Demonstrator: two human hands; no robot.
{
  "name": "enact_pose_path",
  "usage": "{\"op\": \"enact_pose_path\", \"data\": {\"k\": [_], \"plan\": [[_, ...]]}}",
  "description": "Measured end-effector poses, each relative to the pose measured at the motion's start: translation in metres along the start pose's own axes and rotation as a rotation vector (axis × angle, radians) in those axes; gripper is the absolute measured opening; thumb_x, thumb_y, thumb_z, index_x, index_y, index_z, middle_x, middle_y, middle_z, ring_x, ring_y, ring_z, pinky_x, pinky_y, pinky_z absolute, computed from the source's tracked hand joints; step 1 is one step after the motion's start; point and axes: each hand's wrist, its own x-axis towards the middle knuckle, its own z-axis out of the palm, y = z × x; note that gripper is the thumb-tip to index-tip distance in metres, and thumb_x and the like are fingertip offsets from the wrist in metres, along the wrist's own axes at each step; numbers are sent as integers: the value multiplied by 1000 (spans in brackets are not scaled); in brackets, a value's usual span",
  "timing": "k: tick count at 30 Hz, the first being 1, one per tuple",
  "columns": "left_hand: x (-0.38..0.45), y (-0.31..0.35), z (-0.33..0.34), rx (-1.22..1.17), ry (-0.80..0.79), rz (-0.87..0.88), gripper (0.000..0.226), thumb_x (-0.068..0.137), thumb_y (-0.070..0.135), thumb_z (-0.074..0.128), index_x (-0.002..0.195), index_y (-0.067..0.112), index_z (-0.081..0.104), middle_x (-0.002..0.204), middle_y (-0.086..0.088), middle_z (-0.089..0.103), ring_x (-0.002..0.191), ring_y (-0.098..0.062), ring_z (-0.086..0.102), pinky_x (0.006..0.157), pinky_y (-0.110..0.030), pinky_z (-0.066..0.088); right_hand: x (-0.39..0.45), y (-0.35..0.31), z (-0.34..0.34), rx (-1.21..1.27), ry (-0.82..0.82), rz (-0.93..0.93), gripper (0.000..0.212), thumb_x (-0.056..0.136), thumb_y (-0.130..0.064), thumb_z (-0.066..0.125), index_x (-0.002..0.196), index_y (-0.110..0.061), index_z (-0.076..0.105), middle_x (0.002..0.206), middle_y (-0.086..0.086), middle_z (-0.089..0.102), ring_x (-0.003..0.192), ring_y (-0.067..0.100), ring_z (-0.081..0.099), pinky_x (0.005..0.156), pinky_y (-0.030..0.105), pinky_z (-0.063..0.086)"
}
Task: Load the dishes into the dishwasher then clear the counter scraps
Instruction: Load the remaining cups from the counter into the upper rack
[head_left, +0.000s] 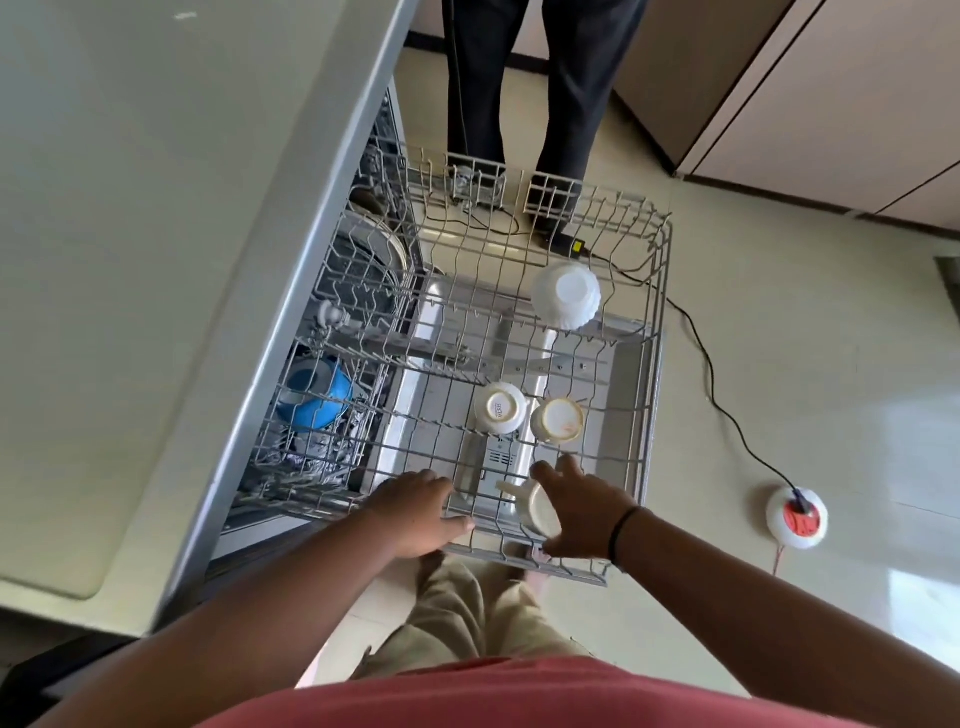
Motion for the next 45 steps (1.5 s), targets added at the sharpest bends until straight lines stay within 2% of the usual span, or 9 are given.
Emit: {"op": "enact_pose_path", "data": {"k": [8,14,21,26,29,34,39,42,45], "plan": [[2,-1,3,-69,-5,-19,69,83,71,43,132,23,46,136,-1,49,120,-21,49,97,-39,42,0,-5,13,-46,-26,-55,86,76,-51,64,144,-32,16,146,9,23,116,38,50,91,45,49],[-2,1,0,-62,13,-26,67,83,70,43,131,23,46,136,-1,49,121,-21,48,95,-38,37,2,0,-2,194,-67,-39,94,73,-60,68,147,-33,18,151,6,26,126,32,46,102,42,42],[-28,18,-18,-50,112,-19,68,85,67,44,132,19,45,134,-3,50,119,-22,50,93,-37,42,-14,6,-35,143,140,-47,84,77,-69,57,144,-28,27,142,6,45,126,26,48,101,40,42],[-77,41,-45,16,403,69,59,87,60,47,130,20,47,127,-2,54,117,-19,50,96,-34,43,-25,-12,-96,47,426,-141,72,82,-67,51,141,-28,35,138,1,52,122,22,51,96,35,46],[-118,51,-65,-50,652,107,57,87,60,45,129,22,51,128,1,55,121,-16,48,102,-32,39,-37,-41,-142,64,633,-236,65,84,-64,52,136,-27,41,133,2,56,118,24,54,89,35,48],[-202,34,-94,-165,965,34,48,89,56,43,126,27,55,131,8,54,123,-10,47,104,-31,38,-61,-127,-197,-28,779,-477,69,84,-62,52,139,-23,39,136,3,51,129,23,42,101,36,40],[-282,-28,-86,-212,1179,-203,44,88,52,47,121,26,62,127,6,59,119,-15,52,101,-33,39,-74,-232,-207,-210,711,-611,80,83,-70,43,148,-29,18,154,-1,27,145,22,16,117,42,21],[-325,-75,-53,-224,1194,-353,38,89,48,54,119,26,63,126,6,60,117,-16,55,100,-30,38,-70,-293,-191,-303,658,-658,83,82,-72,42,149,-30,15,157,-2,21,147,23,10,117,40,17],[-368,-118,-9,-250,1156,-463,40,89,49,54,119,26,63,127,5,59,119,-17,54,102,-28,37,-64,-353,-168,-365,557,-689,92,79,-73,46,151,-27,12,157,-1,22,146,26,12,115,42,22]]}}
